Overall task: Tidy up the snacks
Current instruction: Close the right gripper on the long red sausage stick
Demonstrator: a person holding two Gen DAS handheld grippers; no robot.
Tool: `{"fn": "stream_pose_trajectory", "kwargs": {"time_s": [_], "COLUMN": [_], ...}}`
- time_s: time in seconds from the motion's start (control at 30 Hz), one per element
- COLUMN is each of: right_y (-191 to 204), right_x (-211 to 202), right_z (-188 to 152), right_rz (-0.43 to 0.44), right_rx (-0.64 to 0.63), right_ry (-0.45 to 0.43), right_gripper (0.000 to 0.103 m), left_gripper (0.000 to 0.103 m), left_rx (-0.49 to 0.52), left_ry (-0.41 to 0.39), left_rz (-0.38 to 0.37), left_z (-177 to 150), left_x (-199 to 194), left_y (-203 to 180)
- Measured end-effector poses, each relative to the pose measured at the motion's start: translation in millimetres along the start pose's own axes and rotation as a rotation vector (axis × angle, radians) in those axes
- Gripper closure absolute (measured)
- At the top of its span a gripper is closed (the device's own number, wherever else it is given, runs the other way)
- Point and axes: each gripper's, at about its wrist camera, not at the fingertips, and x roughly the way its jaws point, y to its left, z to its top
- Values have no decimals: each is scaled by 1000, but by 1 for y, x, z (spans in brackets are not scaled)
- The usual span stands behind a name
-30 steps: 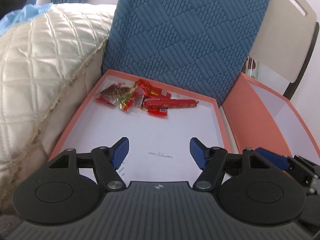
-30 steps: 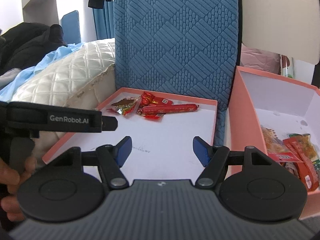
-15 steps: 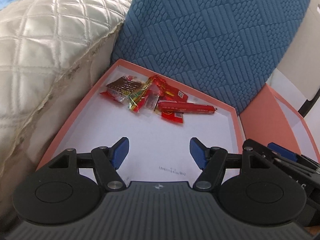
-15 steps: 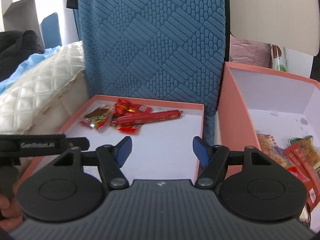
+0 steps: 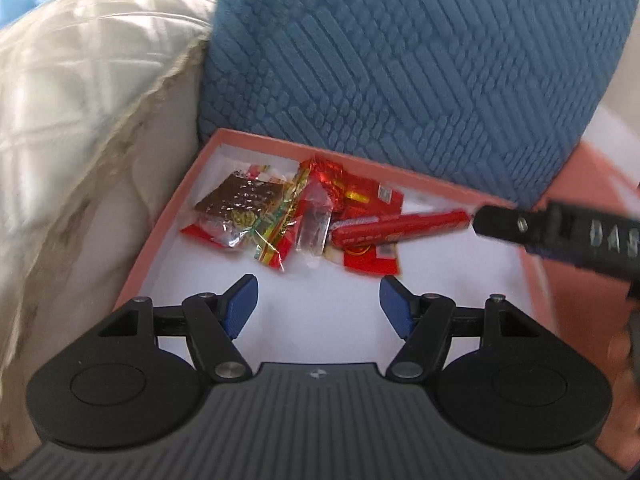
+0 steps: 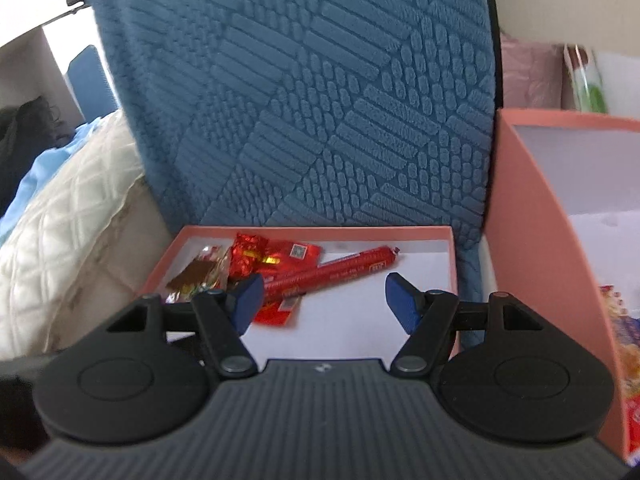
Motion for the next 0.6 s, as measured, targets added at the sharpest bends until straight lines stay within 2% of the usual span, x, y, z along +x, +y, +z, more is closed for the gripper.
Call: {"fn": "stream_pose_trajectory", "kwargs": {"time_s": [0.17,0.37,0.5,0.57,0.6], "right_y": [-15,-25,-33,-35,-33], "right_x": [37,64,85,94,96], "right_z": [10,22,26,26,27], "right_rz": [38,55,67,44,45], "right_rx": [105,161,204,203,186], "right_ry": [103,155,212,219,203], "right_gripper": [34,34,34,34,31], "left_gripper": [30,25,25,25,25], "left_rx": [67,143,154,164,174], "left_ry": [11,14,25,25,23], "left_rz": [31,75,67,72,81], "left_z": [6,20,30,33,33], "left_x": [15,27,35,38,40], "left_y": [-10,-12,-8,-8,-8]}}
